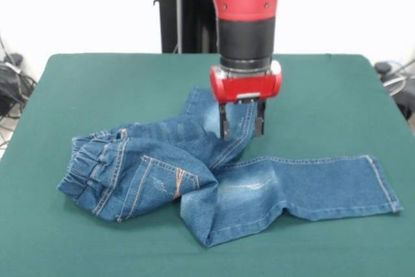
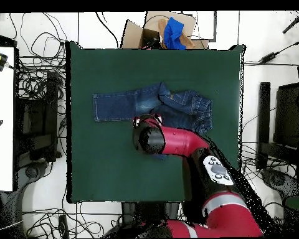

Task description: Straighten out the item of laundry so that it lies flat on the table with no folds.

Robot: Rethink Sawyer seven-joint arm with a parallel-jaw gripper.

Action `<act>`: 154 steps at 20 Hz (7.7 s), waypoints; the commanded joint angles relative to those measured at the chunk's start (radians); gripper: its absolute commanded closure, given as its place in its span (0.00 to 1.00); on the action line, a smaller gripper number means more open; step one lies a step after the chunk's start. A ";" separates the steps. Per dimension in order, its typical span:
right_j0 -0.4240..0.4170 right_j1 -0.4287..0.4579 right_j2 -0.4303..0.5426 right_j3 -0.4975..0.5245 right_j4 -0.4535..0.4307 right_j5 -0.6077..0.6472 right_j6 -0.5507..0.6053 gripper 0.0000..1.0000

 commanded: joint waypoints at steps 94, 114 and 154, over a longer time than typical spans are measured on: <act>0.143 -0.136 -0.117 -0.236 0.025 0.474 0.154 0.00; 0.152 -0.074 -0.106 -0.360 0.001 0.517 0.133 0.00; -0.001 0.444 0.014 -0.949 -0.175 0.953 -0.297 0.00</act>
